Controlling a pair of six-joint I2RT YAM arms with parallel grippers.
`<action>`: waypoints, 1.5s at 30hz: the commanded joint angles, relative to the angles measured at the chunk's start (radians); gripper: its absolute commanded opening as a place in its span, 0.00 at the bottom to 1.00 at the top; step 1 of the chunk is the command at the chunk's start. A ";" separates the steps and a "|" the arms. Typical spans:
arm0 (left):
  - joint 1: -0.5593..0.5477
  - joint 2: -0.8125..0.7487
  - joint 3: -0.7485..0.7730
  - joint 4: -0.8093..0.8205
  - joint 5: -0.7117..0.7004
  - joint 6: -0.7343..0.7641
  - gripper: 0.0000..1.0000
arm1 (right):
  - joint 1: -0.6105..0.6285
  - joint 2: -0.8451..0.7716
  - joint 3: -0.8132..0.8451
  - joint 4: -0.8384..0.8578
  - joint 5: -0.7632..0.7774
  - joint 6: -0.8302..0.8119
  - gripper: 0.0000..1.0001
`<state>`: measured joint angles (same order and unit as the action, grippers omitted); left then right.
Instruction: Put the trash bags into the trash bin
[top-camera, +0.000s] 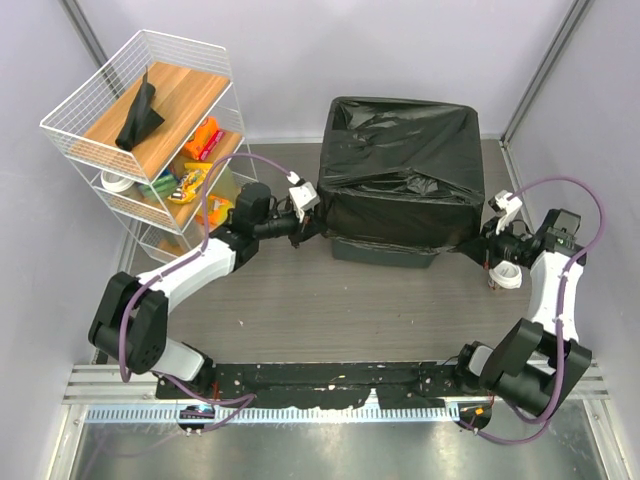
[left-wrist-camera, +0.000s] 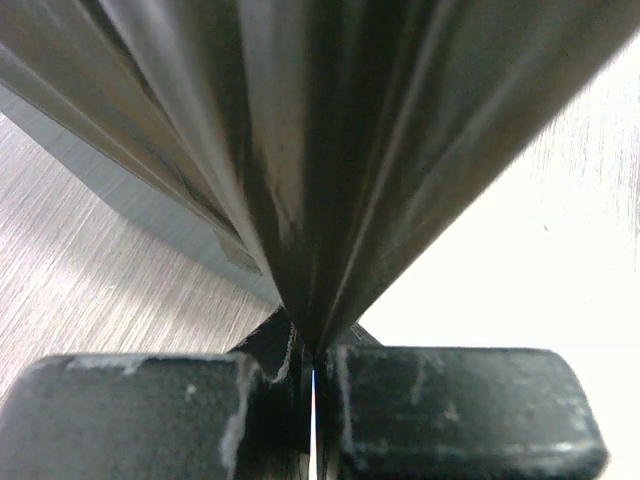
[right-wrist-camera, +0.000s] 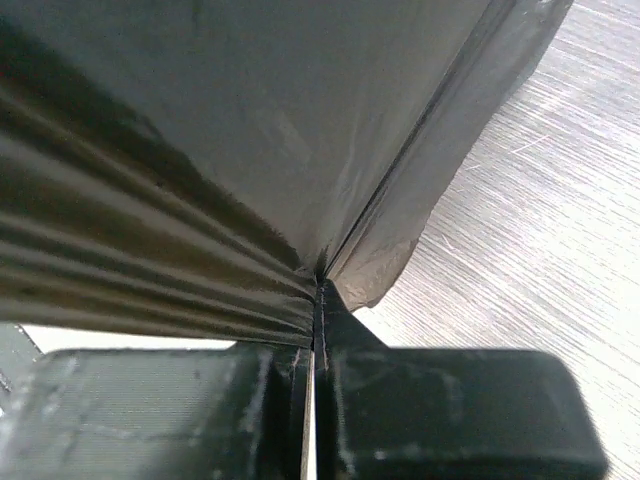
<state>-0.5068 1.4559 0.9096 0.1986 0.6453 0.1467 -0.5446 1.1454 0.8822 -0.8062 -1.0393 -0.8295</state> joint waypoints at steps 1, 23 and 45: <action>0.013 0.007 -0.037 0.007 -0.055 0.045 0.00 | -0.032 0.051 -0.011 -0.053 0.008 -0.132 0.01; 0.036 0.127 -0.098 0.041 -0.139 0.102 0.00 | -0.032 0.174 -0.088 0.058 0.035 -0.120 0.01; 0.036 0.276 -0.152 0.182 -0.177 -0.027 0.00 | 0.054 0.267 -0.094 0.212 0.177 -0.106 0.01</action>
<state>-0.5014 1.6829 0.8082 0.5011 0.6006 0.1257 -0.5049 1.3983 0.7872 -0.6701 -1.0634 -0.9184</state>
